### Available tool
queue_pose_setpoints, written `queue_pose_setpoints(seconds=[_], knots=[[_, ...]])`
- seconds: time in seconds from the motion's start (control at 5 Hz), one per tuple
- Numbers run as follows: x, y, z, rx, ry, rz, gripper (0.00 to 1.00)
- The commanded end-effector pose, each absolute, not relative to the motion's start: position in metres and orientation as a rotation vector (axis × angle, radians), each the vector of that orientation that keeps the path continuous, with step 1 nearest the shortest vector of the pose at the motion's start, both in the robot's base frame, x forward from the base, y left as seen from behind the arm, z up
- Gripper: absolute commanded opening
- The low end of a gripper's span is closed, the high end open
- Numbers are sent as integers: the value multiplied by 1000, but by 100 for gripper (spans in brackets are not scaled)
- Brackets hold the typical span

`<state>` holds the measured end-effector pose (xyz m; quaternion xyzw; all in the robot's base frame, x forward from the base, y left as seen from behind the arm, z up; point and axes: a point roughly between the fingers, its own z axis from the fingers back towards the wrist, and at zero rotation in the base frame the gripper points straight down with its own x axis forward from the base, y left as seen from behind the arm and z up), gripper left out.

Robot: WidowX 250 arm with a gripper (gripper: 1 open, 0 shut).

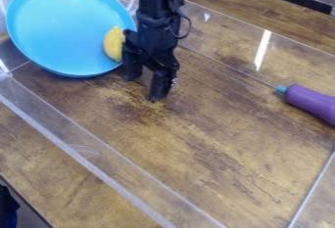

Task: Remove the lemon from the blue tray and put it on the table

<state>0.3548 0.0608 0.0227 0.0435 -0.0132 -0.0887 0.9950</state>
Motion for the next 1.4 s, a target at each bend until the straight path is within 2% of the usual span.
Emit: queue_pose_setpoints(seconds=[0.0,1.0,1.2], knots=[[368,62,52,105,-119,-170,100],[374,64,64,105,-162,-147,100],[375,65,65,105,-167,-143,0]])
